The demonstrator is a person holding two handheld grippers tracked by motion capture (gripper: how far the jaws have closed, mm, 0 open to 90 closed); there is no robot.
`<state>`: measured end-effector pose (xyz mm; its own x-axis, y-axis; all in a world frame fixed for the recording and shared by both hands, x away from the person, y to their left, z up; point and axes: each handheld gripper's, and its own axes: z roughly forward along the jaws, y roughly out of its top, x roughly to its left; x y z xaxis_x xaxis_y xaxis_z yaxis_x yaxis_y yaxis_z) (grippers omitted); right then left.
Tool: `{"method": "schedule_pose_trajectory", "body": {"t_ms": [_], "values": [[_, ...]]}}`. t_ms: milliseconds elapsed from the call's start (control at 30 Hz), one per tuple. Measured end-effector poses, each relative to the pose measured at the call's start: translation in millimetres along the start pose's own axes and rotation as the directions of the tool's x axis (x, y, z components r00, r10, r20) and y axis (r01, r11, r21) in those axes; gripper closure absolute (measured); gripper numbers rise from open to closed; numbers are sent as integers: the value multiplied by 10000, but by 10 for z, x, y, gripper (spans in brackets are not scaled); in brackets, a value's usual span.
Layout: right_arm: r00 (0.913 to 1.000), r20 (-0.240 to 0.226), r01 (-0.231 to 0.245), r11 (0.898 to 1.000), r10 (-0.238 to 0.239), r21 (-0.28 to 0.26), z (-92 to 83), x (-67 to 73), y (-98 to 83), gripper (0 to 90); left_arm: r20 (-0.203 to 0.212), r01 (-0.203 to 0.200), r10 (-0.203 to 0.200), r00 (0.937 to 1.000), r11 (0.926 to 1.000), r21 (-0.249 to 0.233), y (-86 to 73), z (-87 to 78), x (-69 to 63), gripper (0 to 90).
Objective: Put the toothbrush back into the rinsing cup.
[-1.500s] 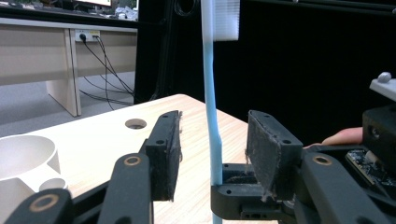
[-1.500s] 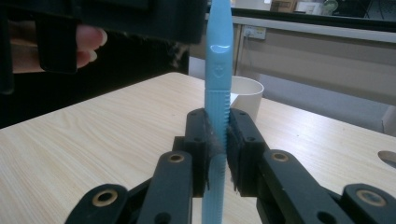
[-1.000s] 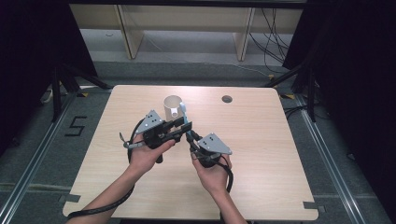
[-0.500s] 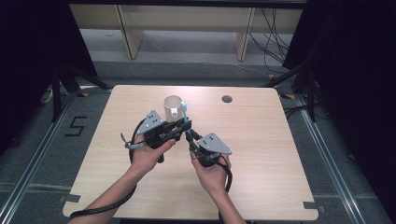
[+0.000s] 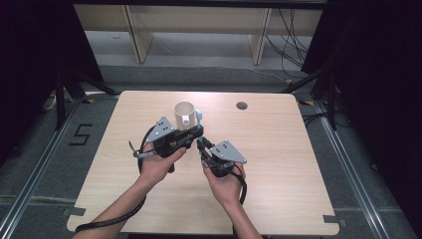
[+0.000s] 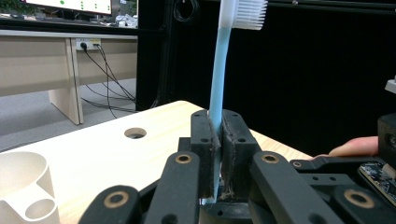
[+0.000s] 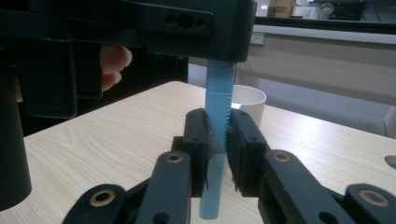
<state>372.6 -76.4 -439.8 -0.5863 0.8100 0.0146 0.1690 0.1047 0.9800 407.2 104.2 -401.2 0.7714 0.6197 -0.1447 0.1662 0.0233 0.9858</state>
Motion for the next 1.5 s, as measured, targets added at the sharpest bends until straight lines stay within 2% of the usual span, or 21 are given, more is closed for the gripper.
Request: {"method": "schedule_pose_trajectory", "body": {"t_ms": [67,100,167,433,500,567,600,800,1100,1200,1333,1500], "values": [[9993,123,345,9994,-345,54,2,-16,5,699,-42,-68,68,10000,10000,-29,9,-3,6,840],[9982,176,576,9983,-574,-115,15,-35,1,681,-83,-93,93,9999,9999,-53,14,-6,7,839],[9997,-70,222,9997,-221,71,14,-19,-9,641,-130,-211,210,9997,9997,-86,23,-11,14,840],[9987,-205,482,9972,-471,579,-52,-74,-35,546,-344,-399,394,9986,9991,-121,39,-44,65,839],[9983,-370,472,9974,-452,548,-66,-93,-42,541,-384,-423,418,9984,9990,-130,37,-53,80,839],[9991,-233,358,9966,-341,736,-105,-106,-46,539,-468,-461,454,9979,9988,-136,36,-66,103,840],[9983,-259,548,9960,-531,703,-117,-140,-47,538,-467,-449,441,9979,9989,-155,35,-69,111,840],[9990,-164,437,9948,-424,923,-197,-293,-79,536,-709,-347,332,9969,9992,-204,25,-115,190,840],[9995,304,65,9946,-97,1034,-372,-535,-183,537,-1023,-432,412,9939,9989,-165,36,-185,285,840],[9988,436,180,9943,-227,1051,-418,-596,-226,539,-1131,-465,440,9926,9987,-202,54,-210,307,840],[9979,649,-14,9938,-58,1110,-478,-679,-292,541,-1230,-524,491,9912,9983,-235,69,-233,332,840],[9943,1048,76,9947,-184,1030,-528,-762,-360,545,-1369,-606,556,9890,9976,-321,67,-254,390,840]]}}
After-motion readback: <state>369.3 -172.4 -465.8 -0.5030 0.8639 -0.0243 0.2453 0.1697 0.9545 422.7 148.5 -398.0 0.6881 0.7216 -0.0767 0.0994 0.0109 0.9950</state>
